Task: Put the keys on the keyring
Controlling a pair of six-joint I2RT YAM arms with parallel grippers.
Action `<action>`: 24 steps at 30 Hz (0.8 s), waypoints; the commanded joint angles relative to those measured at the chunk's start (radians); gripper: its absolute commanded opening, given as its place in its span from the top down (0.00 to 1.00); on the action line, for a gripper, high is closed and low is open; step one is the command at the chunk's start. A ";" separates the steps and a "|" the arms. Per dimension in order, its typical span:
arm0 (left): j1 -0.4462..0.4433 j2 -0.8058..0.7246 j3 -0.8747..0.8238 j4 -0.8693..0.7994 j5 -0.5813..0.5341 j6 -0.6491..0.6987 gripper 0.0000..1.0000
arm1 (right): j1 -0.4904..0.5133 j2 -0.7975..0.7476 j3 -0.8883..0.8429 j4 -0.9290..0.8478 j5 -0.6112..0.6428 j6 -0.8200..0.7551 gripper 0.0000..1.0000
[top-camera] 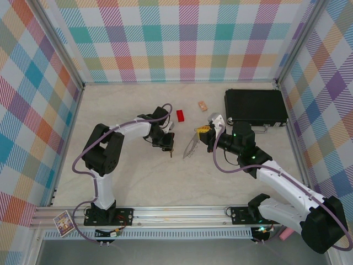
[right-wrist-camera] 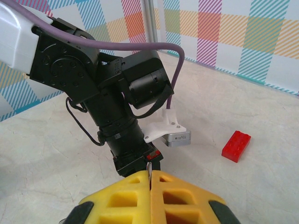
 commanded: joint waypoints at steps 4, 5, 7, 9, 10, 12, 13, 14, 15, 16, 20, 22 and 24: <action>-0.014 -0.124 -0.042 0.013 -0.031 0.002 1.00 | 0.005 -0.028 -0.009 0.059 -0.002 0.016 1.00; -0.015 -0.142 -0.048 0.020 -0.034 0.005 1.00 | 0.005 -0.032 -0.010 0.062 -0.001 0.017 1.00; -0.017 -0.180 -0.063 0.043 -0.035 0.006 1.00 | 0.005 -0.036 -0.011 0.064 0.001 0.017 1.00; -0.020 -0.226 -0.088 0.083 -0.036 0.011 1.00 | 0.005 -0.045 -0.011 0.064 0.002 0.017 1.00; -0.022 -0.250 -0.102 0.106 -0.041 0.015 1.00 | 0.005 -0.047 -0.013 0.064 0.007 0.018 1.00; -0.022 -0.308 -0.136 0.159 -0.052 0.025 1.00 | 0.005 -0.059 -0.014 0.063 0.017 0.018 1.00; -0.022 -0.334 -0.154 0.189 -0.053 0.032 1.00 | 0.005 -0.064 -0.015 0.064 0.017 0.019 1.00; -0.022 -0.365 -0.175 0.227 -0.051 0.041 1.00 | 0.005 -0.070 -0.017 0.070 0.019 0.019 1.00; -0.022 -0.398 -0.196 0.277 -0.047 0.049 1.00 | 0.005 -0.074 -0.019 0.077 0.022 0.022 1.00; -0.022 -0.434 -0.223 0.328 -0.039 0.058 1.00 | 0.005 -0.076 -0.021 0.085 0.023 0.022 1.00; -0.022 -0.555 -0.329 0.519 0.004 0.102 1.00 | 0.003 -0.077 -0.006 0.087 0.010 0.020 1.00; -0.022 -0.597 -0.370 0.598 0.029 0.127 1.00 | 0.003 -0.076 0.000 0.086 -0.004 0.017 1.00; -0.022 -0.633 -0.409 0.689 0.052 0.137 1.00 | 0.002 -0.075 0.006 0.088 -0.017 0.014 1.00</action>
